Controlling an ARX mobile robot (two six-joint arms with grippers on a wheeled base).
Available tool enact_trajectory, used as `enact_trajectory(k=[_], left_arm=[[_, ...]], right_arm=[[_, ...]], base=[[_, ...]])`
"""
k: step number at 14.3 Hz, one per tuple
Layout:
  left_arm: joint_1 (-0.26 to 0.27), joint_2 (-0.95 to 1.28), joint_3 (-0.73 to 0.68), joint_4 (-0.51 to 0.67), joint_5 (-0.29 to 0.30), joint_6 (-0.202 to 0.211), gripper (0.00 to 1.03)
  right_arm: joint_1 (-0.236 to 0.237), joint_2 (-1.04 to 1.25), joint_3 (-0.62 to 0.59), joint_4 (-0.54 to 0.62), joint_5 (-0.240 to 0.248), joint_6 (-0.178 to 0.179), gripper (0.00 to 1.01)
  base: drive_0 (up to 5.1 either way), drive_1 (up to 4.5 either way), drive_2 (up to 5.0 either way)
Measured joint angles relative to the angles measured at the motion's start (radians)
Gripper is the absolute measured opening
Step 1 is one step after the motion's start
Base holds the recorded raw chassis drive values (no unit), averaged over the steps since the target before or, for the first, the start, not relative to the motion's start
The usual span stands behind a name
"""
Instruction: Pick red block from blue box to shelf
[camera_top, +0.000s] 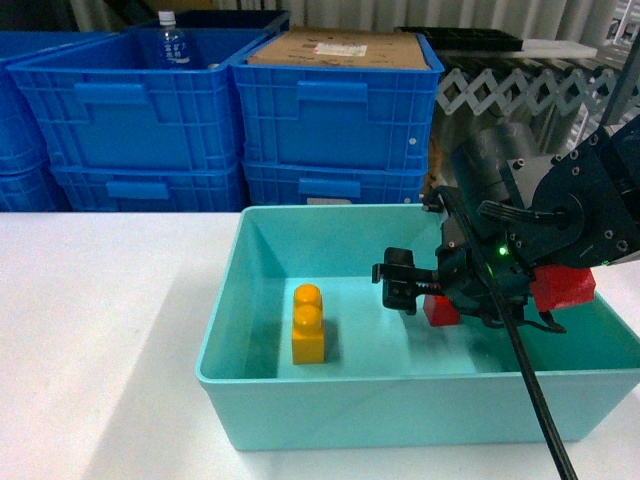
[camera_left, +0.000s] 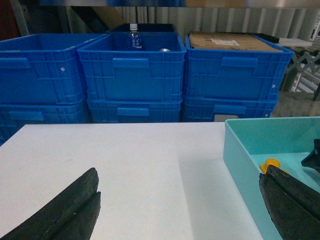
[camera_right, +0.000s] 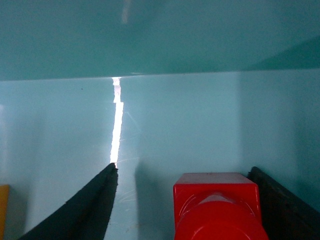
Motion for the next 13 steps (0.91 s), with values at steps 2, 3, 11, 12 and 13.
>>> enact_trajectory(k=[2, 3, 11, 12, 13], left_arm=[[0.000, 0.000, 0.000, 0.000, 0.000, 0.000, 0.98], [0.000, 0.000, 0.000, 0.000, 0.000, 0.000, 0.98], [0.000, 0.000, 0.000, 0.000, 0.000, 0.000, 0.98], [0.000, 0.000, 0.000, 0.000, 0.000, 0.000, 0.98], [0.000, 0.000, 0.000, 0.000, 0.000, 0.000, 0.98]], right_arm=[[0.000, 0.006, -0.002, 0.007, -0.005, -0.007, 0.59], [0.000, 0.010, -0.005, 0.014, -0.005, -0.016, 0.46], [0.015, -0.041, -0.058, 0.105, -0.010, -0.079, 0.27], [0.014, -0.071, -0.064, 0.111, -0.016, -0.080, 0.27], [0.014, -0.104, -0.076, 0.121, -0.022, -0.080, 0.27]], base=[[0.0, 0.00, 0.0], [0.0, 0.00, 0.0], [0.0, 0.00, 0.0], [0.0, 0.00, 0.0], [0.0, 0.00, 0.0]])
